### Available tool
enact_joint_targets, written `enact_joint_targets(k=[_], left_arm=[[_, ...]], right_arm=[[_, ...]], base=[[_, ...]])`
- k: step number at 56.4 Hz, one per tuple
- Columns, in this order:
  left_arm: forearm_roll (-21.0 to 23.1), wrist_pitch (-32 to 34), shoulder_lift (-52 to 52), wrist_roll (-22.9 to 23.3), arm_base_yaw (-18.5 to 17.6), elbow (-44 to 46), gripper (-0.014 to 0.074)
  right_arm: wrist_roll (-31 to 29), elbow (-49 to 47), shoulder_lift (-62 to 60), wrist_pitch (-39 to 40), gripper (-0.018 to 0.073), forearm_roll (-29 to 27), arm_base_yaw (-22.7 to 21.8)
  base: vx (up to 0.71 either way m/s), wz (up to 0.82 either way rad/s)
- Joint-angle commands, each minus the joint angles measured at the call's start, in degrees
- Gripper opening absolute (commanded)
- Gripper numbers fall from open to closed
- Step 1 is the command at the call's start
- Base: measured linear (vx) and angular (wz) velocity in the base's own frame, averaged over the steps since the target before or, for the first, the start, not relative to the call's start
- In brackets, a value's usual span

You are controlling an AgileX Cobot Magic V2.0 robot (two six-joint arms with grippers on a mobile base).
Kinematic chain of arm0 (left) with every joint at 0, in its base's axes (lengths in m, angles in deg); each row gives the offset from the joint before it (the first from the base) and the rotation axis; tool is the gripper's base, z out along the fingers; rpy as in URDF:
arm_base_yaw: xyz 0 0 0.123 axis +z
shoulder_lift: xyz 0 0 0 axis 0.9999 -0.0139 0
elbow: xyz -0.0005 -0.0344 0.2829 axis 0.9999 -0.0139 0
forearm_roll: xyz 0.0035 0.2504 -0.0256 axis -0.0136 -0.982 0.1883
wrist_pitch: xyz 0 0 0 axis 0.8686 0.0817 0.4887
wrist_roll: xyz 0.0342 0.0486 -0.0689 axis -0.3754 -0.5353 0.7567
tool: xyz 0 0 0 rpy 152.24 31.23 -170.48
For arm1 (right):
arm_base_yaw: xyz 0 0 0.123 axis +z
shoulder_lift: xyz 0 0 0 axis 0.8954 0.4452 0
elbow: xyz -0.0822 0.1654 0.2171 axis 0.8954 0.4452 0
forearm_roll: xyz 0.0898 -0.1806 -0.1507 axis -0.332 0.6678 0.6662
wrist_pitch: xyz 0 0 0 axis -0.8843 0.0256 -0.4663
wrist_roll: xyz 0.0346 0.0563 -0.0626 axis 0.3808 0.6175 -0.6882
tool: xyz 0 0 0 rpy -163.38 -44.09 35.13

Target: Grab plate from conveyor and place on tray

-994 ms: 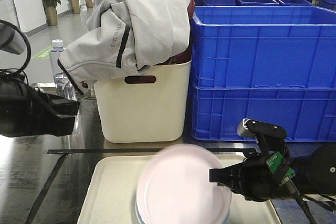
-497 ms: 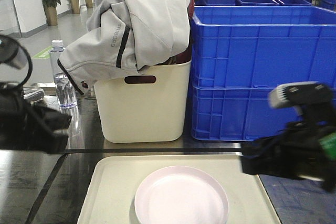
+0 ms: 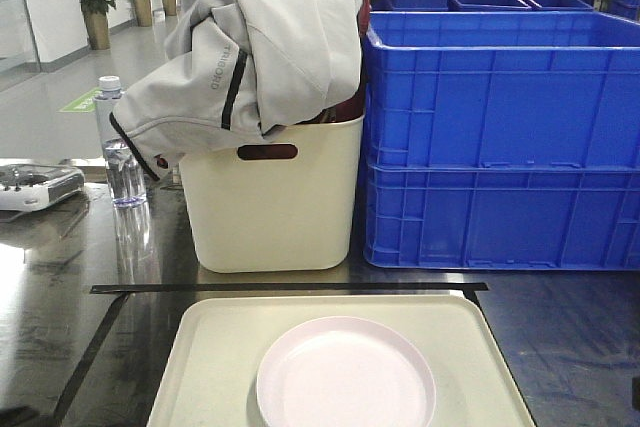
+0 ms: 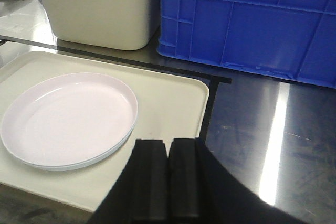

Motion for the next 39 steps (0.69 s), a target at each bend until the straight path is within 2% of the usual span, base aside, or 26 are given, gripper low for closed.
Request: enact_joint_targets(k=[1,11,35,39], left_arm=[[1.1,6.2,1.7,0.5,-0.1,-0.1,0.0],[1.1,3.8,1.8,0.5,-0.1,-0.9,0.0],[1.0,4.2,1.9,0.5,-0.1,-1.6,0.0],[-1.0,5.2,4.2,-1.1,-0.1,-2.6,0.0]], right_arm=[[0.1,0.3,-0.7,8.0,-0.0009,1.0,-0.3],[0.1,1.0,-0.7,6.0,-0.0009,1.0,-0.3],[0.1,1.0,-0.7,5.7,-0.0009,1.0,-0.3],[0.1,1.0,-0.7,5.7,-0.0009,1.0,-0.3]], base=[[0.0,0.0],[0.0,0.0],[0.0,0.0],[0.0,0.0]])
